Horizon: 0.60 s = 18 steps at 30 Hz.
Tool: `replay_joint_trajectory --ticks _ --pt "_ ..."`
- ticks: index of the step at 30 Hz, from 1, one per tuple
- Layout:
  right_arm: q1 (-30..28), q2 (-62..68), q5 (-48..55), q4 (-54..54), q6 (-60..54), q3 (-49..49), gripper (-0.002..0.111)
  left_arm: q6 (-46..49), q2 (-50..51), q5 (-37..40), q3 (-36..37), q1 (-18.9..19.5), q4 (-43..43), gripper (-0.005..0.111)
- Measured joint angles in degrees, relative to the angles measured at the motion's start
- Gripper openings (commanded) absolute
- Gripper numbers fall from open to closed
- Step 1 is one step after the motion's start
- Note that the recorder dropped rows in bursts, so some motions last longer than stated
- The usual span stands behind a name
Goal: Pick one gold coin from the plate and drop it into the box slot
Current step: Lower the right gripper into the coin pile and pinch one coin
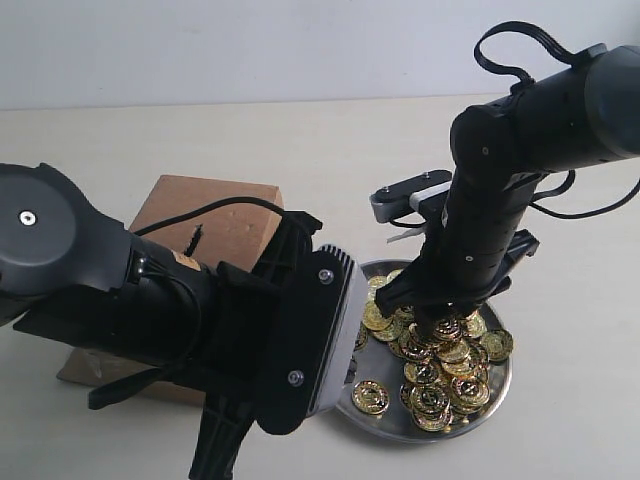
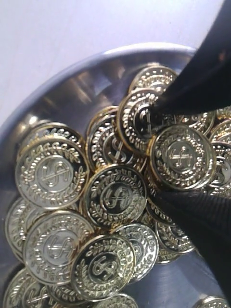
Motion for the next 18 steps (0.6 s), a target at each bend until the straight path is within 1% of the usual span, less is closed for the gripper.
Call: replay_joint_trajectory --ticks 7,13,18 --pt "0.0 0.0 0.0 0.1 0.0 0.0 0.045 0.0 0.0 0.0 0.0 0.0 0.0 0.000" --pt "0.0 0.2 0.8 0.3 0.1 0.0 0.040 0.0 0.0 0.0 0.0 0.0 0.0 0.000" --pt "0.0 0.6 1.4 0.4 0.1 -0.5 0.040 0.0 0.0 0.0 0.0 0.0 0.0 0.000"
